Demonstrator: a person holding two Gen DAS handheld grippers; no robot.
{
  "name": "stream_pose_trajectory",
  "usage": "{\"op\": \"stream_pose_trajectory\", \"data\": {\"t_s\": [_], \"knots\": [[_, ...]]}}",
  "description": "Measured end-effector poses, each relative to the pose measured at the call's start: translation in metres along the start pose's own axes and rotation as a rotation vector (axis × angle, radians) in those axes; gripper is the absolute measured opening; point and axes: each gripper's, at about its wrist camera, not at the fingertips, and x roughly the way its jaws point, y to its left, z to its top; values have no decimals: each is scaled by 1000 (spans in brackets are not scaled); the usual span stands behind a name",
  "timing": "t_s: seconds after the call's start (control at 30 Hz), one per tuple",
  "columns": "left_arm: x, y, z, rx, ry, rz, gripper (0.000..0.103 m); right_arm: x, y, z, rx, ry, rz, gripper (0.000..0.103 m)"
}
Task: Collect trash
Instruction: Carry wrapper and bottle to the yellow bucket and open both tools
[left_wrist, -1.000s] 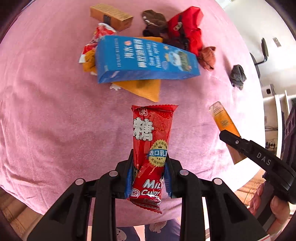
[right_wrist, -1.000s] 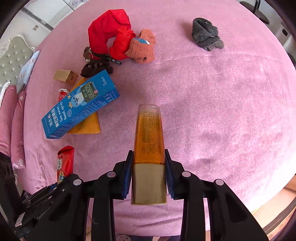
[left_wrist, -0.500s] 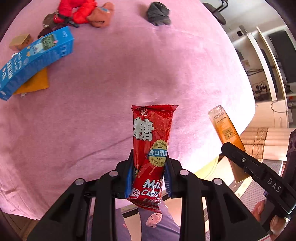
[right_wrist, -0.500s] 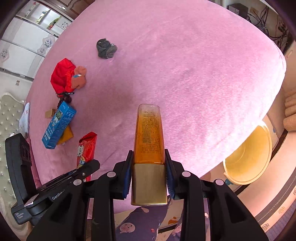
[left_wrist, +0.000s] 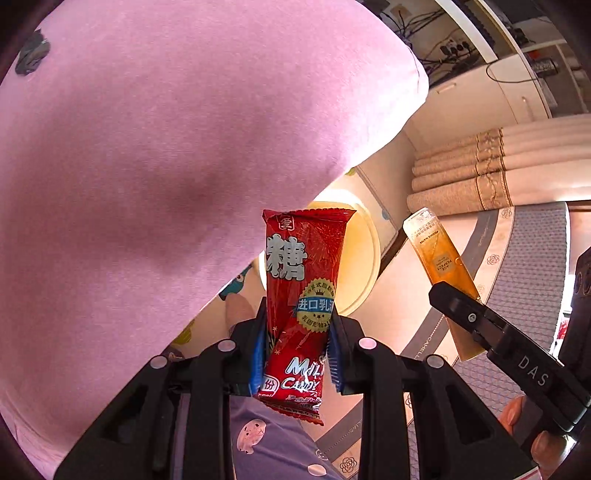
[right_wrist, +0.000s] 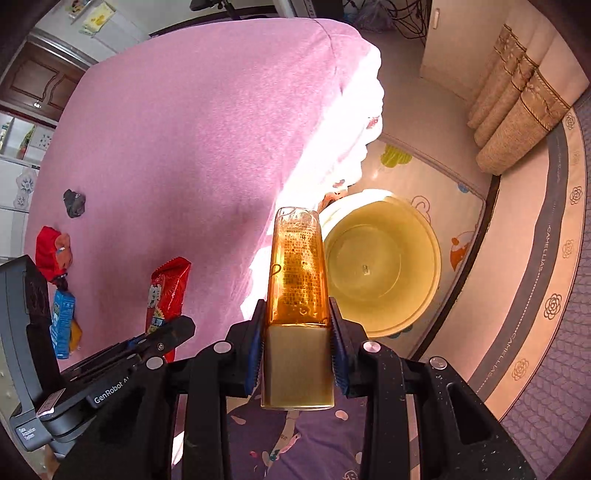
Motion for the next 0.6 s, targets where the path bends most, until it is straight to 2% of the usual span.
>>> {"op": "stream_pose_trajectory", "data": {"t_s": [0.17, 0.23, 0.27, 0.3, 0.33, 0.37, 0.4, 0.47, 0.6], "knots": [[47, -36, 9, 51, 93, -85, 29, 2, -45, 3, 73, -1, -12, 31], [61, -54, 9, 68, 124, -106, 34, 2, -59, 4, 99, 0, -14, 31], [66, -58, 9, 64, 132, -108, 42, 2, -66, 5, 117, 6, -7, 31], [70, -61, 10, 53, 139, -105, 67, 1, -74, 5, 138, 8, -6, 32], [69, -58, 7, 40, 138, -100, 83, 0, -80, 5, 153, 5, -3, 35], [70, -59, 7, 32, 128, -86, 85, -1, -85, 4, 160, 1, -3, 41], [72, -60, 6, 33, 130, -80, 85, -2, -90, 5, 164, -4, -5, 43], [77, -65, 5, 46, 158, -82, 85, -3, -95, 6, 172, -4, -2, 44], [74, -63, 2, 47, 159, -96, 86, -1, -96, 10, 176, 8, 5, 44]]}}
